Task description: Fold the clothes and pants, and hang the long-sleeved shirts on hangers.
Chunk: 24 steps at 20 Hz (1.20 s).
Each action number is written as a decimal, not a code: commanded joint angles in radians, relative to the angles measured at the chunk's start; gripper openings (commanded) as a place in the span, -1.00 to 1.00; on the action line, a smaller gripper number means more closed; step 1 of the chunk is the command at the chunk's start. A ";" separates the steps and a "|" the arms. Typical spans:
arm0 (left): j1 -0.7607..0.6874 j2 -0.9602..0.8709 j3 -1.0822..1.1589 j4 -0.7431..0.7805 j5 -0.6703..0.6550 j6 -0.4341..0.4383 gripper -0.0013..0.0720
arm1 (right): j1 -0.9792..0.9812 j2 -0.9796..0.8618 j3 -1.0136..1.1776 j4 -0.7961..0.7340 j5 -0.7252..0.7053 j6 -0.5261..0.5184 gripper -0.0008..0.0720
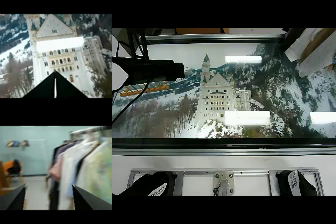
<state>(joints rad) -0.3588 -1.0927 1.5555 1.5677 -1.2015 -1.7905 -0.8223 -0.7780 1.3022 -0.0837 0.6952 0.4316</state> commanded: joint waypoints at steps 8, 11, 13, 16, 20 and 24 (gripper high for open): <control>0.001 0.072 -0.255 -0.237 0.114 0.003 -0.93 | 1.104 -0.199 -0.218 -0.504 0.301 0.041 0.68; 0.001 0.108 -0.314 -0.259 0.137 0.003 -0.93 | 1.208 -0.275 -0.221 -0.503 0.300 0.041 0.68; 0.001 0.126 -0.329 -0.259 0.140 0.003 -0.93 | 1.221 -0.303 -0.221 -0.499 0.301 0.041 0.68; 0.001 0.143 -0.336 -0.259 0.148 0.003 -0.93 | 1.221 -0.312 -0.221 -0.499 0.301 0.040 -0.52; 0.001 0.142 -0.336 -0.259 0.157 0.003 -0.93 | 1.221 -0.313 -0.221 -0.499 0.300 0.040 -0.92; 0.001 0.142 -0.336 -0.259 0.157 0.003 -0.93 | 1.221 -0.314 -0.221 -0.499 0.300 0.040 -0.92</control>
<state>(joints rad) -0.3584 -0.9524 1.2205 1.3106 -1.0470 -1.7878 0.3962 -1.0904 1.0809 -0.5816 0.9939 0.4725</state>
